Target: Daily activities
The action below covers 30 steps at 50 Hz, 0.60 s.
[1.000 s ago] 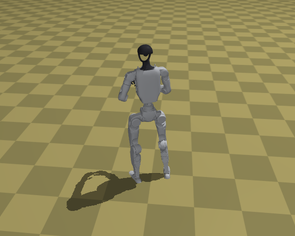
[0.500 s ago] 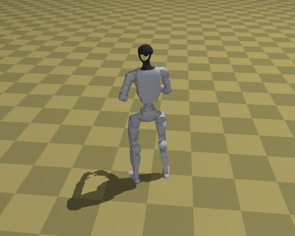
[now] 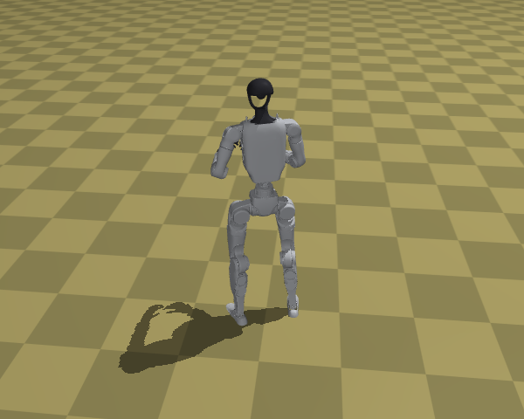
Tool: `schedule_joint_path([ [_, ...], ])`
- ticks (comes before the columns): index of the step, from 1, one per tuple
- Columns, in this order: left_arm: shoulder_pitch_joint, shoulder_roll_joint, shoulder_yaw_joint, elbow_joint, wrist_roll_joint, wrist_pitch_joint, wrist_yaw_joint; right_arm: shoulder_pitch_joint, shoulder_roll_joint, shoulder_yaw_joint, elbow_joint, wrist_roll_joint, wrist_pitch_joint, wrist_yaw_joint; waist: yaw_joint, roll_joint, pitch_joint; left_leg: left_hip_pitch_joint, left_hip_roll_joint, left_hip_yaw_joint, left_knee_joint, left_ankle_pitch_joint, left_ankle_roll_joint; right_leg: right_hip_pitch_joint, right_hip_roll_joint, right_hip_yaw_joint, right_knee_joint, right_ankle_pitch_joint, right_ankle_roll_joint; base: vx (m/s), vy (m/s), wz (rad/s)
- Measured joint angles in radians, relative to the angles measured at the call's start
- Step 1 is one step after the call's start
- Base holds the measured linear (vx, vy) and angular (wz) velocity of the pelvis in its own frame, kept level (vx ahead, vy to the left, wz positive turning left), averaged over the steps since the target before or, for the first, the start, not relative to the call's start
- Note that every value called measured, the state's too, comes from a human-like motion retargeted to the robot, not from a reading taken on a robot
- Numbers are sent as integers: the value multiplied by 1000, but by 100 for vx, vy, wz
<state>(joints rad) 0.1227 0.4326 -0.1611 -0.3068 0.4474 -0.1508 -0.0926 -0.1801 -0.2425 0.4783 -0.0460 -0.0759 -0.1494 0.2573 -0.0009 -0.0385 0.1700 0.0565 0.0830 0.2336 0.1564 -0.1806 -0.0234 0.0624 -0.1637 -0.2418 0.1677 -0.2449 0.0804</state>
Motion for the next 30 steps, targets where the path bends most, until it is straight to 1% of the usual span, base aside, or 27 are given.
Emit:
schedule_joint_path([
  [30,69,35,20,7,-36,-9,-5,-23,23,49,0,-58,-23,5,-12,-7,-5,23,7,50,4,23,18,7,9,30,-44,14,16,0,0,0],
])
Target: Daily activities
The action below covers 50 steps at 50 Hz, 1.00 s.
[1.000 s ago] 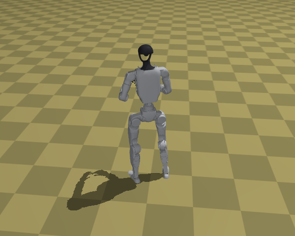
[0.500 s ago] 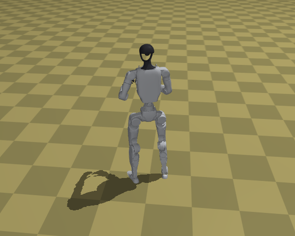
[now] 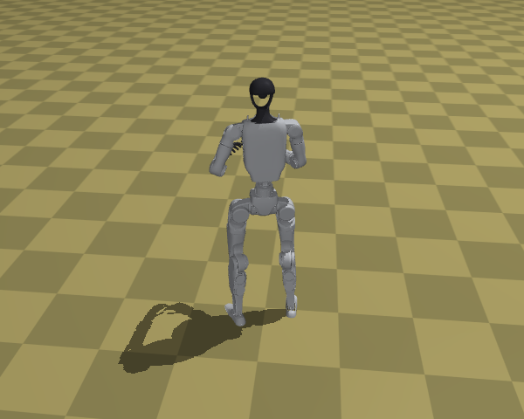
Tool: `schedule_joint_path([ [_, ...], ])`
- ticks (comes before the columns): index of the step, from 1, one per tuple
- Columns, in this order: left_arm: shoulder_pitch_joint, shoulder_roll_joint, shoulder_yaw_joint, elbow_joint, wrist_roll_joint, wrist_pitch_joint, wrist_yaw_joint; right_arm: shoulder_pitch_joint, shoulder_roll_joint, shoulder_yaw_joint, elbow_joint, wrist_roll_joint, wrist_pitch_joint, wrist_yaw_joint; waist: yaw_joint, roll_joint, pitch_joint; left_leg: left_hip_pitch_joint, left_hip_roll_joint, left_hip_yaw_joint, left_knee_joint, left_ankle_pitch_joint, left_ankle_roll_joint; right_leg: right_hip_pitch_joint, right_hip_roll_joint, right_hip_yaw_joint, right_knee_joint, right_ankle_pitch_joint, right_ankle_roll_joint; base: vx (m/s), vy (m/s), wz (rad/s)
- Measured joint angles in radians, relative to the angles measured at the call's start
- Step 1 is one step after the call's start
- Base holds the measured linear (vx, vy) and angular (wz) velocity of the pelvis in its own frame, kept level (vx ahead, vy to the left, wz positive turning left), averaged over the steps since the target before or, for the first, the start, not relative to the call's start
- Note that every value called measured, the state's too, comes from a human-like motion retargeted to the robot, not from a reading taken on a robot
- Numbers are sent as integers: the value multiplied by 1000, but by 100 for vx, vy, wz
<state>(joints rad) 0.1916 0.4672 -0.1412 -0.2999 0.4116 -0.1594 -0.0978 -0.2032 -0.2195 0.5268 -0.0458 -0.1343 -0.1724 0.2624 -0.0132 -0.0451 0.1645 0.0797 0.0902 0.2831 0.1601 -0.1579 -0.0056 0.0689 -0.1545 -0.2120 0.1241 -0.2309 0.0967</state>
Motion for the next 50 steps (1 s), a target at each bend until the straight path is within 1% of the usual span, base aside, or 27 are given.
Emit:
schedule_joint_path([
  [25,36,48,-33,2,-20,-25,61,-23,0,41,-4,-45,-31,-58,-32,-12,-22,21,-12,60,-32,26,16,-27,-5,34,-21,14,25,0,0,-1],
  [50,57,118,-62,1,3,-66,139,-46,11,65,-10,-98,-88,-192,-48,-18,-40,24,-22,107,-55,54,33,-62,-6,60,-46,36,56,0,0,0],
])
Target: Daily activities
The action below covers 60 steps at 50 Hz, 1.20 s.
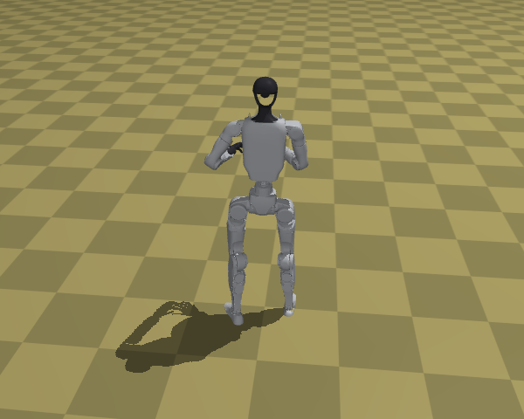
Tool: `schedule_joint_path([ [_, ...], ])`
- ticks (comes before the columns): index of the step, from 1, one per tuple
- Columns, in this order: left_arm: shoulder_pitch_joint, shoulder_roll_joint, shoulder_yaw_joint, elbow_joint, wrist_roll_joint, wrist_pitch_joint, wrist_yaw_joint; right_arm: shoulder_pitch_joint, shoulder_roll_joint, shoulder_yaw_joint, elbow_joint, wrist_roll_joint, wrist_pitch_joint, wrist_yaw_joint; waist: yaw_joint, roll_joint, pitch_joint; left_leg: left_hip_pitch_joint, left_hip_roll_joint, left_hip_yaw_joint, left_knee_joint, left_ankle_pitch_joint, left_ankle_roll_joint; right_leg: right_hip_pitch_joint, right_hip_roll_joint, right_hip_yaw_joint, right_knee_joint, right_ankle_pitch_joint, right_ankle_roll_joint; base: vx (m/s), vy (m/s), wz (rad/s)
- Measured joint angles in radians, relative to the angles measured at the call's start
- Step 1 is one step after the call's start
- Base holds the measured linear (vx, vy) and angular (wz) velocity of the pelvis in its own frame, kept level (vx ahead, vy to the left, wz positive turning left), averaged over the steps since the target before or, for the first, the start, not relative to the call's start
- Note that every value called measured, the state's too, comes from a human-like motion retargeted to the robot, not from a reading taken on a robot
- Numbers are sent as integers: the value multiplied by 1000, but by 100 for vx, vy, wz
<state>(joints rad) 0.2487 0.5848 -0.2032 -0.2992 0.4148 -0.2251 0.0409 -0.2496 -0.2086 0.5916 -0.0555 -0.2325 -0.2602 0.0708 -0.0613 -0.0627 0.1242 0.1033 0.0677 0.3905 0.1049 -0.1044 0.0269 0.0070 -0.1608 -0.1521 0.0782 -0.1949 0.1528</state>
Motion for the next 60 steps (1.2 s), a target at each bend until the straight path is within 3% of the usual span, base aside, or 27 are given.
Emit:
schedule_joint_path([
  [30,58,-31,18,21,-84,-31,44,1,63,38,25,92,-39,-60,-7,-20,-28,16,-12,66,-39,32,12,-35,6,40,-28,23,34,0,0,0],
  [60,25,79,-110,12,-294,-93,15,-82,20,151,11,223,-77,-39,-13,-41,-67,16,-17,135,-62,56,23,-77,23,81,-64,61,63,0,0,0],
])
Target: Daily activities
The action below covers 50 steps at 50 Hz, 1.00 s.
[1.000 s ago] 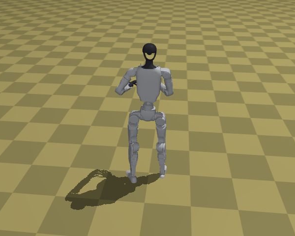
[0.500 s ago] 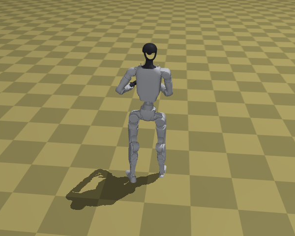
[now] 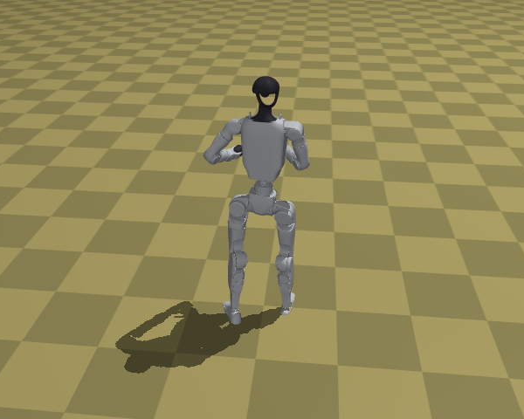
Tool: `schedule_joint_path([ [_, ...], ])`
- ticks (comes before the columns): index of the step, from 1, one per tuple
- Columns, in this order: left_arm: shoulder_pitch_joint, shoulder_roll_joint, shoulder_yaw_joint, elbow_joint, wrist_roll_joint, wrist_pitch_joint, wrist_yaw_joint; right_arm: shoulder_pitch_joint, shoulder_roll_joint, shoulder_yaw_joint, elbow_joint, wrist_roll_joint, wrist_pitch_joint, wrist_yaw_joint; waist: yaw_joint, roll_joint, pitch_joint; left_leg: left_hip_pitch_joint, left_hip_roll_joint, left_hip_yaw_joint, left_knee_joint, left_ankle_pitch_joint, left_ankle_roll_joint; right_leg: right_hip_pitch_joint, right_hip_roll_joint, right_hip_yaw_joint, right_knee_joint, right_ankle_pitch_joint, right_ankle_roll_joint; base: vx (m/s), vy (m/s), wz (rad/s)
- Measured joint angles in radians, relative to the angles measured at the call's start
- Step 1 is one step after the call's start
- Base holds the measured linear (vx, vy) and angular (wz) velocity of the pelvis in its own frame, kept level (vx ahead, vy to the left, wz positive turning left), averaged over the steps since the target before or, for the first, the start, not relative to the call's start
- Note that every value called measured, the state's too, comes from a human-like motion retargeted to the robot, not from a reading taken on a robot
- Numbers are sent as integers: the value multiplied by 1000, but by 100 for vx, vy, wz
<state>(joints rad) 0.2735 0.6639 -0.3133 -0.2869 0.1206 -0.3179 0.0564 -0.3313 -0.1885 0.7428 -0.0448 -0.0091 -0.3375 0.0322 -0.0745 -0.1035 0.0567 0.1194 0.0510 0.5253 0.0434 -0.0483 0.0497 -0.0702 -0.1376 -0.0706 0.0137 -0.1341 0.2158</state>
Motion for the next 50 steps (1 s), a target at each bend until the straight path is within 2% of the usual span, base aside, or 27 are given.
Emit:
schedule_joint_path([
  [10,-153,10,-91,-36,-50,-19,0,-24,-51,7,-64,28,-17,-19,-14,-7,-31,-7,-1,19,-5,6,6,-17,7,19,-15,18,13,0,0,0],
  [16,-463,-81,-187,-40,-66,-31,8,-31,-82,-10,-123,27,-36,-70,-39,-11,-59,-8,0,36,-13,11,5,-24,14,32,-28,30,19,0,0,0],
  [22,-648,-96,-211,-42,-51,-73,106,-83,-259,-224,-379,-22,-91,-239,-64,-5,-90,-3,1,54,-18,17,1,-24,19,41,-38,38,28,0,0,0],
  [28,-890,-77,-196,-128,23,-127,294,-154,-305,-307,-508,-96,-132,-438,-82,14,-135,2,5,66,-22,24,-12,-18,26,48,-58,51,44,0,0,0],
  [37,-1176,-49,-210,-226,152,-140,480,-264,-336,-340,-605,-201,-178,-639,-112,38,-181,13,18,88,-31,35,-31,-6,55,55,-93,75,46,0,0,0],
  [50,-1281,13,-273,-266,183,-151,516,-321,-384,-308,-608,-224,-198,-727,-132,45,-209,30,32,122,-35,35,-39,-8,86,72,-95,89,46,0,0,0],
])
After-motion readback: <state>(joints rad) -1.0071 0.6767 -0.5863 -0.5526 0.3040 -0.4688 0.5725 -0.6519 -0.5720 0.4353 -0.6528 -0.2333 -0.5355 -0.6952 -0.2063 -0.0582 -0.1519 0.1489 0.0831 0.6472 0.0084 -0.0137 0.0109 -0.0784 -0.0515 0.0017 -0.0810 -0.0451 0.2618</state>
